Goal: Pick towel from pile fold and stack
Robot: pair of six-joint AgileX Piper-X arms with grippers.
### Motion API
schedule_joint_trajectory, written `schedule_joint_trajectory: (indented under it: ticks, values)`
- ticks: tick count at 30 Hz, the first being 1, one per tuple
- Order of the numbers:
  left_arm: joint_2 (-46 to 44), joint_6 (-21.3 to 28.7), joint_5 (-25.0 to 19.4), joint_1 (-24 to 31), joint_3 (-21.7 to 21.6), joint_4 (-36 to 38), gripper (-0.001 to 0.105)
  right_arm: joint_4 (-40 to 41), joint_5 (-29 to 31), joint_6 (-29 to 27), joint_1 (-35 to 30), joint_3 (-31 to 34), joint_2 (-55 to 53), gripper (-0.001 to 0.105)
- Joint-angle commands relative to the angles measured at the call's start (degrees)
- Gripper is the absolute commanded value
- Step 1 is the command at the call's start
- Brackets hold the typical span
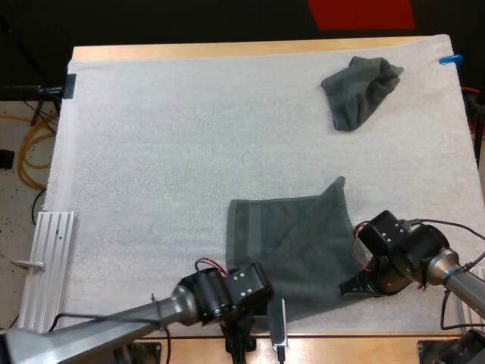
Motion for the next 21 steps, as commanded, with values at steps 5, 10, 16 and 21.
schedule_joint_trajectory:
  ticks: [5, 10, 16, 21]
  values:
    - [5.3, 0.1, 1.4, -0.2, 0.1, -3.0, 0.068, 0.4, 0.3, 0.3, 0.1, 0.0, -0.5, 0.000]
    - [8.0, -0.5, 1.7, -0.2, 0.1, -6.7, 0.068, 0.4, 0.3, 0.3, 0.1, 0.0, -0.5, 0.000]
    - [8.2, -1.4, -1.4, -0.2, 0.1, -8.8, 0.028, 0.2, 0.3, 0.3, 0.1, 0.0, -0.5, 0.000]
    - [8.2, -1.4, -2.7, -0.2, 0.1, -9.6, 0.002, 0.1, 0.3, 0.3, 0.1, 0.0, -0.5, 0.000]
